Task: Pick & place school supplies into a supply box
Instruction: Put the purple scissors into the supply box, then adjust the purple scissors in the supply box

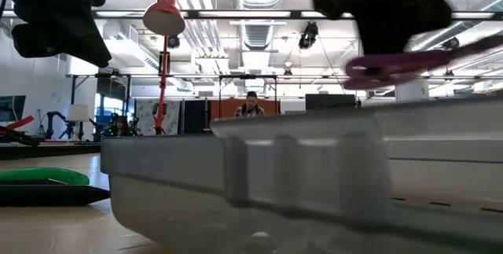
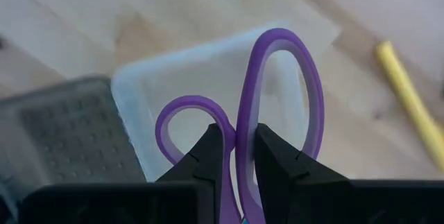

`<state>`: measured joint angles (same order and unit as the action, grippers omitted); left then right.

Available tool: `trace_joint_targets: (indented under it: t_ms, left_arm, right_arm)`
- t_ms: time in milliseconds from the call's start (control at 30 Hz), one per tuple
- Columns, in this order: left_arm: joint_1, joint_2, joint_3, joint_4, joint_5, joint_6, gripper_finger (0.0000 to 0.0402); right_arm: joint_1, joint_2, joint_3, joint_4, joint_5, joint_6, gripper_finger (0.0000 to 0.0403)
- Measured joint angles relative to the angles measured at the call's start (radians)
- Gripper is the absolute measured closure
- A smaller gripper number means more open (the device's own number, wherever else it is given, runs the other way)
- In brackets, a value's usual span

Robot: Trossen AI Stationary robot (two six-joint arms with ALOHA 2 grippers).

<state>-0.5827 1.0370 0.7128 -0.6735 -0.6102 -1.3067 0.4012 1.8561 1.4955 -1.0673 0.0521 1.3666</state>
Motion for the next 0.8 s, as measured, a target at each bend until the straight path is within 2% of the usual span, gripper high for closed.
trace_joint_targets:
  t_ms: [133,267,400,533,700,800]
  left_arm:
    - [0.000,0.000,0.000,0.000,0.000,0.000,0.0352]
    - [0.000,0.000,0.000,0.004,0.003,-0.002,0.0352]
    - [0.000,0.000,0.000,0.023,0.006,-0.034,0.0352]
    - [0.000,0.000,0.000,0.026,0.008,-0.038,0.0352]
    - [0.000,0.000,0.000,0.042,0.056,-0.057,0.0352]
    - [0.000,0.000,0.000,0.046,0.059,-0.068,0.0352]
  right_arm:
    - [0.060,0.006,-0.068,0.131,0.005,0.023,0.0358]
    - [0.073,0.004,-0.176,0.278,0.053,0.014,0.0355]
    - [0.071,0.004,-0.261,0.325,0.051,0.011,0.0314]
    - [0.073,-0.002,-0.283,0.337,0.051,-0.004,0.0267]
    - [0.068,-0.024,-0.267,0.353,0.109,-0.113,0.0228]
    - [0.057,-0.034,-0.261,0.355,0.169,-0.110,0.0213]
